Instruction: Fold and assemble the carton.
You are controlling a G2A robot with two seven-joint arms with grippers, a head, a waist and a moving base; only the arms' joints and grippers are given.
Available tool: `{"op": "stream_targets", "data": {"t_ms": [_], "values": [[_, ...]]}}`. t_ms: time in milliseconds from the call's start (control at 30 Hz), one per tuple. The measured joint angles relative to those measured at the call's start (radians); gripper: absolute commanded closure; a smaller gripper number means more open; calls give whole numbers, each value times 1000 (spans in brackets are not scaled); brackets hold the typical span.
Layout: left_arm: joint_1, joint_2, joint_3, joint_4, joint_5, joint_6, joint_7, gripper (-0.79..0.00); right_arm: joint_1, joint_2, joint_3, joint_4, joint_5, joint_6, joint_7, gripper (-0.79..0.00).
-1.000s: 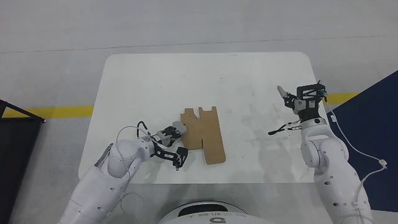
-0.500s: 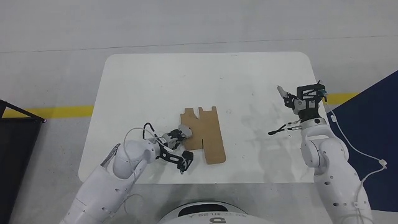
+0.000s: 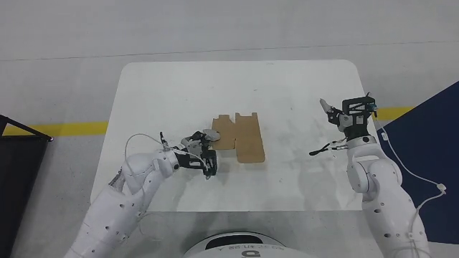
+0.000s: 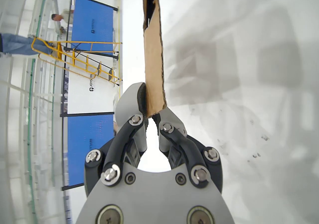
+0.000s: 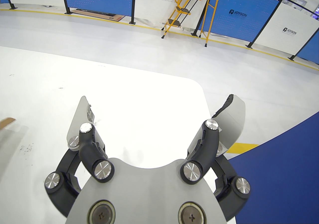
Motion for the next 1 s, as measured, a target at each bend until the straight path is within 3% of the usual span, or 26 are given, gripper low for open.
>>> {"op": "stream_targets", "data": {"t_ms": [133, 367, 600, 667, 833, 1000], "values": [[10, 4, -78, 19, -234, -64, 80, 0, 0, 0, 0, 0, 0, 0, 0, -785], [22, 3, -109, 37, -604, -235, 188, 0, 0, 0, 0, 0, 0, 0, 0, -785], [23, 3, -106, 37, -551, -225, 189, 0, 0, 0, 0, 0, 0, 0, 0, -785], [21, -1, -89, 47, -611, -281, 216, 0, 0, 0, 0, 0, 0, 0, 0, -785], [-63, -7, -2, 78, -1016, -606, 344, 0, 0, 0, 0, 0, 0, 0, 0, -785], [-181, 33, 247, 47, -1405, -621, 319, 0, 0, 0, 0, 0, 0, 0, 0, -785]]}}
